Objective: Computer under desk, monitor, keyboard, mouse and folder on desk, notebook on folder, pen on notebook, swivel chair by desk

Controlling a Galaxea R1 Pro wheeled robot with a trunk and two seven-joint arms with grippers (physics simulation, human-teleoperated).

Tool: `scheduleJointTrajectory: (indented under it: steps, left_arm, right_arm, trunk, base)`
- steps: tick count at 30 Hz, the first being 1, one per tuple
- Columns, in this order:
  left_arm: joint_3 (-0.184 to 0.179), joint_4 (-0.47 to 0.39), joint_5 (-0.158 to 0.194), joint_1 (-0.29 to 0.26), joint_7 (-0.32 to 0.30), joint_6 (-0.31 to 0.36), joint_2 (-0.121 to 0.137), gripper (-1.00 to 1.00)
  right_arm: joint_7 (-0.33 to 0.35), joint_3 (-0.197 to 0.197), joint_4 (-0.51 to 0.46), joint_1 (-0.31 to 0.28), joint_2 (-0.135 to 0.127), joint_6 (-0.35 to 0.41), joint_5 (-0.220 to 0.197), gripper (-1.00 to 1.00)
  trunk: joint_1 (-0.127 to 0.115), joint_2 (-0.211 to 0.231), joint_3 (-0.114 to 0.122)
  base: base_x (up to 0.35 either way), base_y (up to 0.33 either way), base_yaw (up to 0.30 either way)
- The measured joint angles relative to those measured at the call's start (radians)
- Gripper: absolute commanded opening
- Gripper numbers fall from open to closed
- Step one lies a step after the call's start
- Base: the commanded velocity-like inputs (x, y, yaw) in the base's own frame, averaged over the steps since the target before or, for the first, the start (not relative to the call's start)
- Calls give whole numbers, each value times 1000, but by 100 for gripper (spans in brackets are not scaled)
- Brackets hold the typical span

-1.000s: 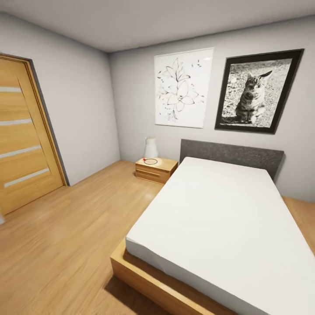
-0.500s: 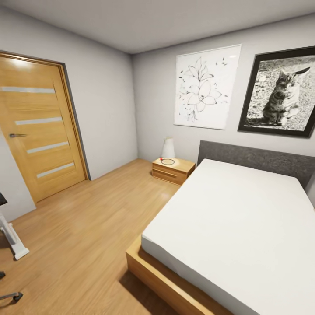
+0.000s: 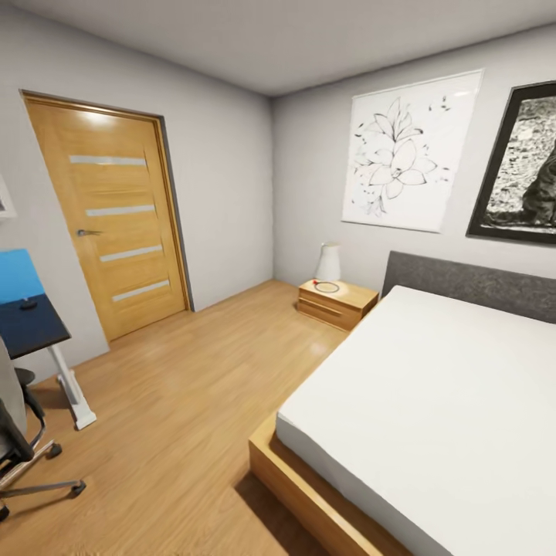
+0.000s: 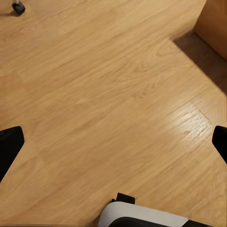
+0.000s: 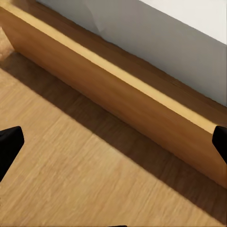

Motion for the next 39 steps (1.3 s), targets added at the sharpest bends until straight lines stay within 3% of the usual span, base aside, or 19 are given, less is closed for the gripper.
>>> scheduleJointTrajectory:
  steps: [8,22,39]
  left_arm:
    - [-1,0,1,0,1,-1,1,100]
    - [-1,0,1,0,0,0,-1,100]
    - [-3,2,0,0,-1,3,-2,100]
  right_arm:
    - [0,-1,-5,0,0,0,1,100]
    - [3,0,-5,0,-2,-2,5,100]
    - [6,2,-5,0,-3,-2,6,100]
  trunk:
    - [0,0,0]
    - [-1,0,-4]
    - [-1,0,-26]
  base:
    - [77,36,286]
    - [283,143,260]
    - [316,47,85]
